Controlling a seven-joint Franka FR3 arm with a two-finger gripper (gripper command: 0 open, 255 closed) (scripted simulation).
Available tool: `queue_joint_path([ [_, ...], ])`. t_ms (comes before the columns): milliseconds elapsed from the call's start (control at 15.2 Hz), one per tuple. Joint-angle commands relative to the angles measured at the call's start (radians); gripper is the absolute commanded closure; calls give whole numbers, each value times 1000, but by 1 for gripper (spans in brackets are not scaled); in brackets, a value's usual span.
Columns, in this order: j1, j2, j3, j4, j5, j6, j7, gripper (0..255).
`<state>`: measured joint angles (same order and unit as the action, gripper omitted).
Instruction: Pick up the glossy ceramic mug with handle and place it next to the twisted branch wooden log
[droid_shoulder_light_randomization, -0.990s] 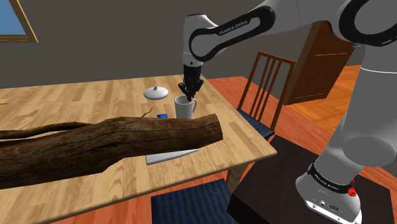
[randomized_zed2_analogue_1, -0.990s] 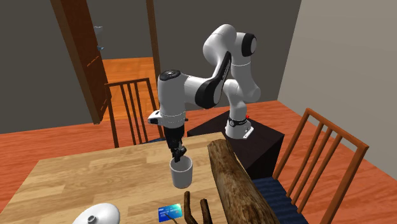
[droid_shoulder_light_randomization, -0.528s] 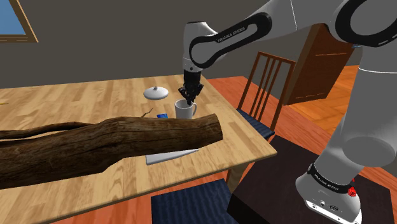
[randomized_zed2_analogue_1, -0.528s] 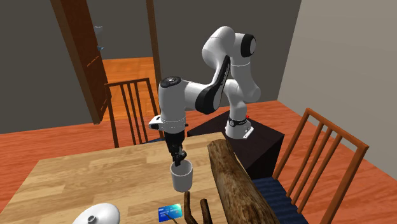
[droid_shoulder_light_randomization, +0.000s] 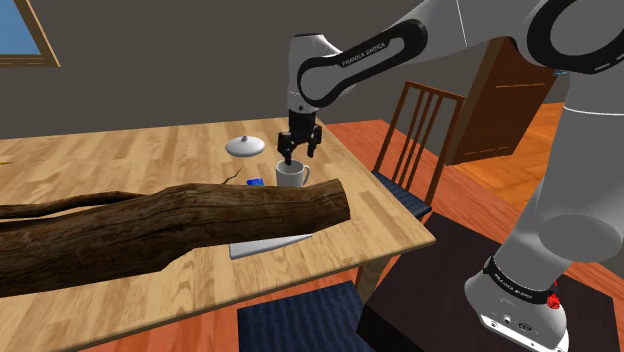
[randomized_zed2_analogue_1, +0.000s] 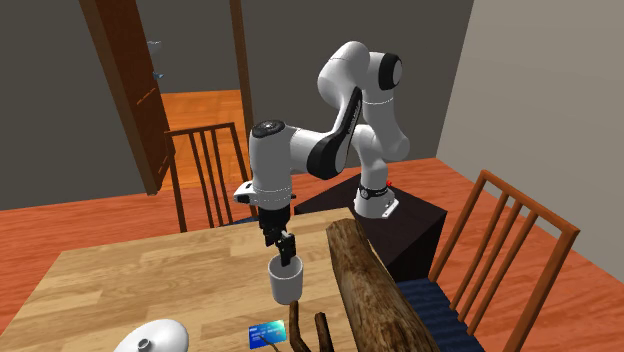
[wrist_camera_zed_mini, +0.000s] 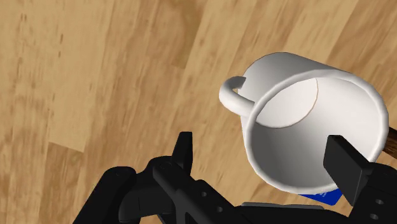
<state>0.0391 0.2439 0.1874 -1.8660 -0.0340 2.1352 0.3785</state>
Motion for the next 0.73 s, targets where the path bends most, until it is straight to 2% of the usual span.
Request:
queue_joint_path([
  [0, 0, 0, 0, 0, 0, 0, 0, 0],
  [66, 0, 0, 0, 0, 0, 0, 0, 0],
  [330, -3, -46, 2, 68, 11, -114, -7, 0],
  [660, -3, -46, 2, 68, 11, -114, -7, 0],
])
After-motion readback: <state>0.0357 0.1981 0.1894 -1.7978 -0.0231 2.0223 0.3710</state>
